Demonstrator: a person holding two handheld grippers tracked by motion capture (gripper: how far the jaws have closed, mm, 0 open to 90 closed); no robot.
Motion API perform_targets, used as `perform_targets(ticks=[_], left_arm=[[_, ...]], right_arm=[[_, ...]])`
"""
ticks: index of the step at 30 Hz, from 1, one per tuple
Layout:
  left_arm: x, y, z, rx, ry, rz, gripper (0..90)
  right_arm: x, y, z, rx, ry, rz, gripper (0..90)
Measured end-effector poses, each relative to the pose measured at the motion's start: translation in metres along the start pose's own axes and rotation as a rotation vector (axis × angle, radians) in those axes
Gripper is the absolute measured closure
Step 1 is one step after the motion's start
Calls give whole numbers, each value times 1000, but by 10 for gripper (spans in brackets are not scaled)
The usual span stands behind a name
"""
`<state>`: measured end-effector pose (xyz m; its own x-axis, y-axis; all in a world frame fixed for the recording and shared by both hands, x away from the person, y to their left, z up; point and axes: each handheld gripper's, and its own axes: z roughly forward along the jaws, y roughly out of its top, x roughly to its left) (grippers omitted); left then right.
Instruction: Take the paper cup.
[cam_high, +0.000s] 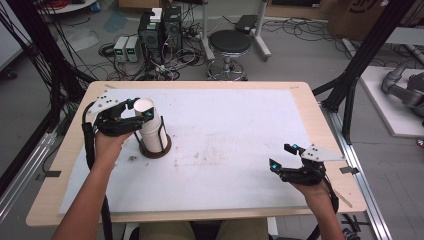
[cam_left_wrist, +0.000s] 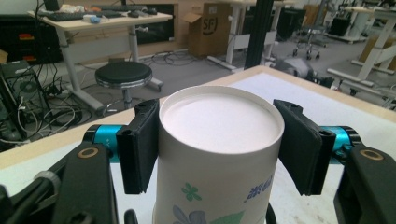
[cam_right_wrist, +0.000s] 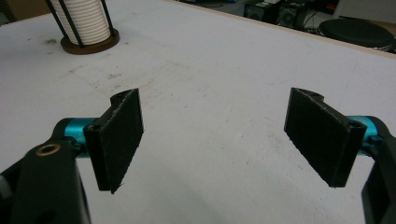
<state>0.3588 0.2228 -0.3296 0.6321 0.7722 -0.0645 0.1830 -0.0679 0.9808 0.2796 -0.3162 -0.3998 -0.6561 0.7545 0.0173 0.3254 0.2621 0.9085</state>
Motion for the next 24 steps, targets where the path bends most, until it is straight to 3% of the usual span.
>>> perform_targets(ticks=[13,18,24], left_arm=[[-1,41,-17,-122,14,-17,361],[-6,61,-24,-161,-3,9,363],[-18,74,-22,-166,-39,41,366]], right_arm=[[-1,0,-1,-6,-2,-1,201],[-1,0,-1,-4,-1,6,200],[-1,0,-1,-3,1,5,200]])
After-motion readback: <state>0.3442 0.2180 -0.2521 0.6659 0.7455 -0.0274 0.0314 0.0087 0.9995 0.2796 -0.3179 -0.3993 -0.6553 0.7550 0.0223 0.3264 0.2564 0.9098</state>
